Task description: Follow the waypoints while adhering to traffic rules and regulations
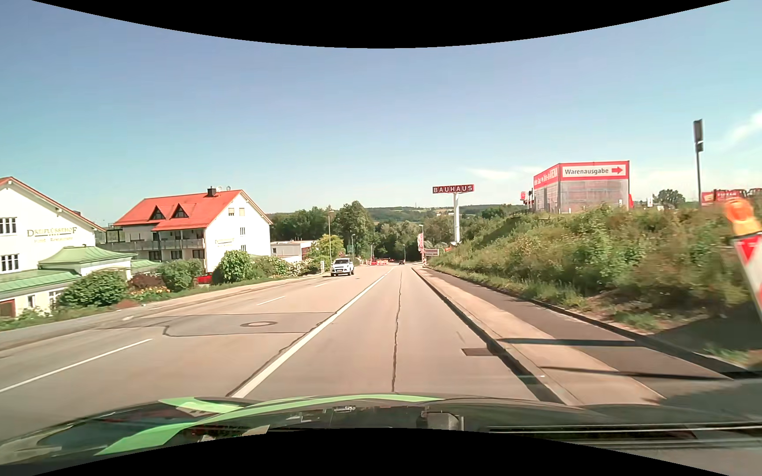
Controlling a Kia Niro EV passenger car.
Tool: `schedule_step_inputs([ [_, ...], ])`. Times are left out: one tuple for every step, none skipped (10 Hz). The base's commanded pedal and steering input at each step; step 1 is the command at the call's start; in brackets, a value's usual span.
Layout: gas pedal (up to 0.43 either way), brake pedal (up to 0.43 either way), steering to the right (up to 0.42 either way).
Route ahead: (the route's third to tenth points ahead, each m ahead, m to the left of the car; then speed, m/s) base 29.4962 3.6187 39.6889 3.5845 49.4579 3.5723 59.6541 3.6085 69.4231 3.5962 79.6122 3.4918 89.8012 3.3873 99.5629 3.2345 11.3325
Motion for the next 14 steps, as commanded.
schedule_step_inputs([
  [0.047, 0.000, -0.002],
  [0.047, 0.000, -0.002],
  [0.047, 0.000, -0.002],
  [0.047, 0.000, -0.002],
  [0.047, 0.000, -0.006],
  [0.047, 0.000, -0.007],
  [0.047, 0.000, -0.004],
  [0.047, 0.000, -0.004],
  [0.047, 0.000, -0.004],
  [0.047, 0.000, -0.004],
  [0.047, 0.000, -0.008],
  [0.047, 0.000, -0.014],
  [0.047, 0.000, -0.016],
  [0.047, 0.000, -0.017],
])
